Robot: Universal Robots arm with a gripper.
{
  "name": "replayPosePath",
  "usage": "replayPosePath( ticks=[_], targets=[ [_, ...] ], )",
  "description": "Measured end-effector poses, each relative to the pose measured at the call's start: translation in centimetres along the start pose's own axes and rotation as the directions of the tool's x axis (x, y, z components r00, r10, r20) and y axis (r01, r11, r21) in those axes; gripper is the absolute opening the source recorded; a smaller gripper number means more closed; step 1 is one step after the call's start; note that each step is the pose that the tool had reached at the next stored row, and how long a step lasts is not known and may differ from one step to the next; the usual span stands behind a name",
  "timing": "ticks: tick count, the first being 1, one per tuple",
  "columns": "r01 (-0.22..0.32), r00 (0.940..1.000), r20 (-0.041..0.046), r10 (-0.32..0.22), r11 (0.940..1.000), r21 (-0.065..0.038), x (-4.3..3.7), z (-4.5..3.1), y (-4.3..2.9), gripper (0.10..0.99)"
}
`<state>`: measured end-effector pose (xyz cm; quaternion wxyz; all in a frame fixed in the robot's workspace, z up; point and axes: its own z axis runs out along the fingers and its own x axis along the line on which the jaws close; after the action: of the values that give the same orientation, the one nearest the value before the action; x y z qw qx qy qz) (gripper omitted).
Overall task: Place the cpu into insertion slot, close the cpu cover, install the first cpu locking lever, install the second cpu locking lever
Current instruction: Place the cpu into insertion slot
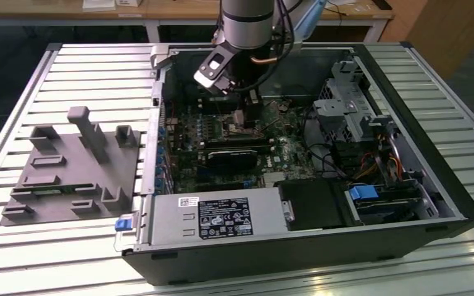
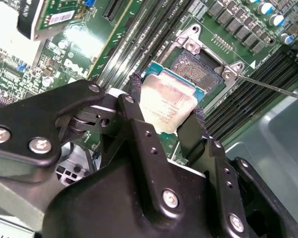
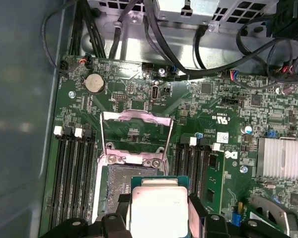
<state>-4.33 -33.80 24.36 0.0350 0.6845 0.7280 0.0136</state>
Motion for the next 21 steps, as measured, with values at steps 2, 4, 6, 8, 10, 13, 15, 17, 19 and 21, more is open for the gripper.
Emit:
replayPosePath(
  ticks=[2,4,6,8,10,13,15,17,19,21],
  targets=[
    [-0.019,0.9998,0.0014,0.019,0.9998,0.001,0.07,0.11,0.0,0.541],
    [-0.037,0.9993,0.0027,0.037,0.9993,0.001,0.15,0.24,-0.01,0.541],
    [-0.049,0.9988,0.0035,0.049,0.9988,0.002,0.31,0.37,-0.02,0.541],
    [-0.053,0.9986,0.0038,0.053,0.9986,0.002,0.63,0.5,-0.01,0.541],
    [-0.055,0.9985,0.0039,0.055,0.9985,0.002,0.92,0.63,0.0,0.541],
    [-0.055,0.9985,0.0039,0.055,0.9985,0.002,1.23,0.9,0.0,0.541],
    [-0.055,0.9985,0.0037,0.055,0.9985,0.002,1.34,1.13,-0.01,0.541],
    [-0.055,0.9985,0.0033,0.055,0.9985,0.002,1.42,1.36,-0.02,0.541],
    [-0.055,0.9985,0.0026,0.055,0.9985,0.002,1.47,1.59,-0.03,0.541],
    [-0.055,0.9985,0.0015,0.055,0.9985,0.002,1.49,1.82,-0.06,0.541]
  ],
)
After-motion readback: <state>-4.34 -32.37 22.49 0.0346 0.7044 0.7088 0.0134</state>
